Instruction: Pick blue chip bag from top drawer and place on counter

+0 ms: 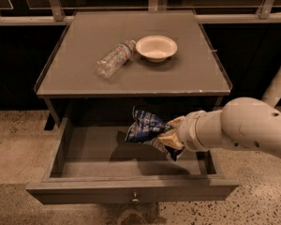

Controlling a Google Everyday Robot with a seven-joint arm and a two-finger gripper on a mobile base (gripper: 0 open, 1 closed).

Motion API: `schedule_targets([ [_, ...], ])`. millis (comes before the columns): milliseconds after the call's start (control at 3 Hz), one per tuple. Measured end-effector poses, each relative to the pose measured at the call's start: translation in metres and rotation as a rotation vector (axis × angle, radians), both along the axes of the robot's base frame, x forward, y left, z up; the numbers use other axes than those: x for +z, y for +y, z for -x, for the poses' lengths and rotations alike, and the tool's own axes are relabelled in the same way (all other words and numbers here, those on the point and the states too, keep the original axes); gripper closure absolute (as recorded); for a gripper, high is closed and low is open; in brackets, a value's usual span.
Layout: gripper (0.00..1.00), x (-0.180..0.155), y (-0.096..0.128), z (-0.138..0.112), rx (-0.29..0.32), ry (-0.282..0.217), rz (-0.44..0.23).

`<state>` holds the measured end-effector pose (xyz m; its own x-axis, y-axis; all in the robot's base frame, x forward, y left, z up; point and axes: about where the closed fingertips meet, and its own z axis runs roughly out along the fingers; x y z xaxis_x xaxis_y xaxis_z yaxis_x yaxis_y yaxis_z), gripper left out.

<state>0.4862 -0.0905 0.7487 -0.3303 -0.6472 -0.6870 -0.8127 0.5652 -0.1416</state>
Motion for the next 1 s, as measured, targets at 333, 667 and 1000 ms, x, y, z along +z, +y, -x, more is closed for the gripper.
schedule_targets([
  [333,1.00,0.007,0.008,0.003,0.081,0.006,0.006],
  [667,1.00,0.054,0.002,0.007,0.170,-0.070,0.049],
  [1000,1.00,0.108,-0.009,0.008,0.210,-0.163,0.115],
])
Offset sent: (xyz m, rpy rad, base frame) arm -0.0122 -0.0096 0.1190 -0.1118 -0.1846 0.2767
